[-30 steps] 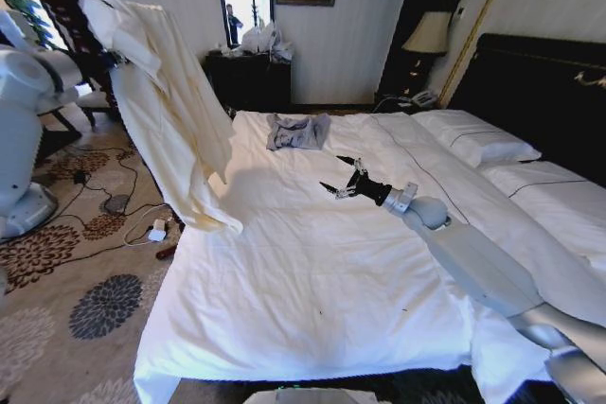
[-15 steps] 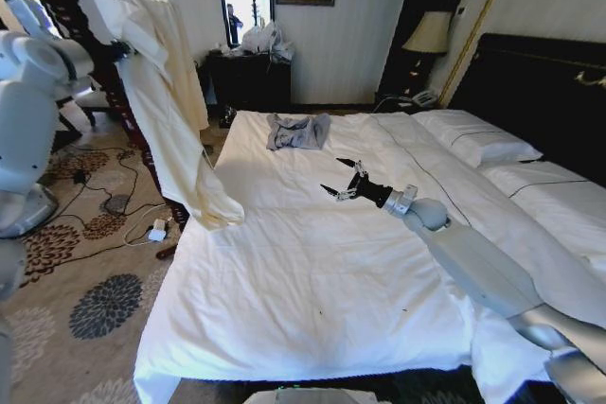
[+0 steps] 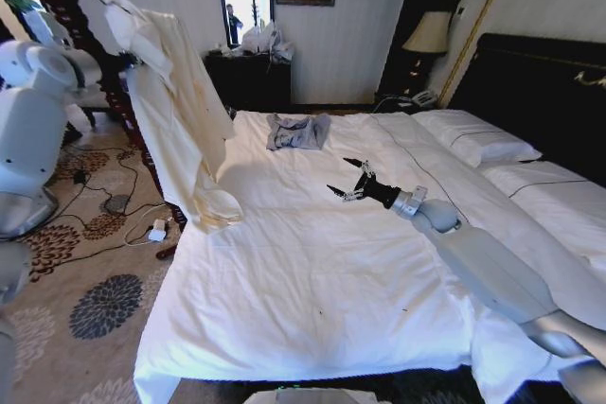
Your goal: Pick up the clothes from the bed and hang them on the clothes hanger.
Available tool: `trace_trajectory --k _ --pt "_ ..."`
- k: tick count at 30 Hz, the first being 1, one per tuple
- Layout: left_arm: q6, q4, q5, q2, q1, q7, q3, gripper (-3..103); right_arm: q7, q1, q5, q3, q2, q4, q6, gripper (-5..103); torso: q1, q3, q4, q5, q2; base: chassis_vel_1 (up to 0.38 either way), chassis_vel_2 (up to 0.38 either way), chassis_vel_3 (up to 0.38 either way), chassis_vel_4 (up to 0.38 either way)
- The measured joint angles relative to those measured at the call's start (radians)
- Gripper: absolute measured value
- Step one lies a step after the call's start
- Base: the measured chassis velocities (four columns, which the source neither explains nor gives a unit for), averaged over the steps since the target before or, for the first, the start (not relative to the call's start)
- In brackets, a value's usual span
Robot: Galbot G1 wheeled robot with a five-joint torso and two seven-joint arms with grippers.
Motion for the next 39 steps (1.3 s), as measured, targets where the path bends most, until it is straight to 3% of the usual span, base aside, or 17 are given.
trace_trajectory --k 12,14,17,21,23,26,27,29,31,32,34,35,36,38,39 --pt "-0.037 -0.132 -0.006 0.071 0.076 -0.038 -0.031 16 0.002 -0.025 0.000 0.026 -0.021 0.036 -0.002 100 0.000 0.000 0.0001 -0.0006 0.000 0.000 0.000 0.000 0.000" --pt "-0.057 -0.180 -0.016 0.096 0.100 -0.052 -0.054 26 0.004 -0.033 0.000 0.032 -0.025 0.049 -0.004 100 0.000 0.000 0.0006 -0.0011 0.000 0.000 0.000 0.000 0.000" --pt "-0.062 -0.219 -0.029 0.114 0.114 -0.063 -0.073 32 0.005 -0.039 0.000 0.037 -0.030 0.057 -0.006 100 0.000 0.000 0.0008 -0.0006 0.000 0.000 0.000 0.000 0.000" --pt "-0.042 -0.319 -0.052 0.160 0.151 -0.098 -0.127 47 0.007 -0.051 0.000 0.047 -0.043 0.073 -0.008 100 0.000 0.000 -0.0003 -0.0005 0.000 0.000 0.000 0.000 0.000" --pt "-0.032 -0.410 -0.073 0.217 0.193 -0.125 -0.165 58 0.008 -0.061 0.002 0.058 -0.055 0.091 -0.011 100 0.000 0.000 -0.0001 0.0002 0.000 0.000 0.000 0.000 0.000" --pt "-0.028 -0.479 -0.092 0.274 0.244 -0.142 -0.197 64 0.009 -0.072 0.006 0.070 -0.066 0.108 -0.018 100 0.000 0.000 -0.0002 -0.0001 0.000 0.000 0.000 0.000 0.000" --pt "-0.024 -0.533 -0.105 0.322 0.302 -0.153 -0.229 75 0.010 -0.080 0.010 0.080 -0.075 0.120 -0.022 100 0.000 0.000 0.0003 -0.0001 0.000 0.000 0.000 0.000 0.000" --pt "-0.019 -0.569 -0.112 0.354 0.354 -0.163 -0.260 75 0.010 -0.085 0.012 0.087 -0.079 0.127 -0.023 100 0.000 0.000 0.0007 -0.0004 0.000 0.000 0.000 0.000 0.000" --pt "-0.009 -0.628 -0.126 0.400 0.425 -0.181 -0.308 85 0.010 -0.098 0.017 0.104 -0.085 0.141 -0.024 100 0.000 0.000 0.0009 -0.0015 0.000 0.000 0.000 0.000 0.000" --pt "-0.004 -0.665 -0.135 0.421 0.458 -0.194 -0.332 85 0.010 -0.109 0.023 0.117 -0.089 0.151 -0.025 100 0.000 0.000 0.0009 -0.0008 0.000 0.000 0.000 0.000 0.000" --pt "0.011 -0.759 -0.176 0.453 0.531 -0.249 -0.392 96 0.013 -0.142 0.053 0.154 -0.096 0.175 -0.038 100 0.000 0.000 0.0004 -0.0001 0.000 0.000 0.000 0.000 0.000" --pt "0.011 -0.759 -0.176 0.453 0.531 -0.249 -0.392 96 0.013 -0.142 0.053 0.154 -0.096 0.175 -0.038 100 0.000 0.000 0.0004 -0.0001 0.000 0.000 0.000 0.000 0.000" --pt "0.014 -0.797 -0.198 0.456 0.566 -0.284 -0.426 98 0.028 -0.167 0.078 0.182 -0.102 0.194 -0.051 100 0.000 0.000 0.0000 0.0003 0.000 0.000 0.000 0.000 0.000" --pt "0.013 -0.877 -0.250 0.440 0.633 -0.413 -0.477 100 0.087 -0.247 0.154 0.279 -0.114 0.249 -0.095 100 0.000 0.000 -0.0005 -0.0002 0.000 0.000 0.000 0.000 0.000" --pt "0.013 -0.877 -0.250 0.440 0.633 -0.413 -0.477 100 0.087 -0.247 0.154 0.279 -0.114 0.249 -0.095 100 0.000 0.000 -0.0005 -0.0002 0.000 0.000 0.000 0.000 0.000"
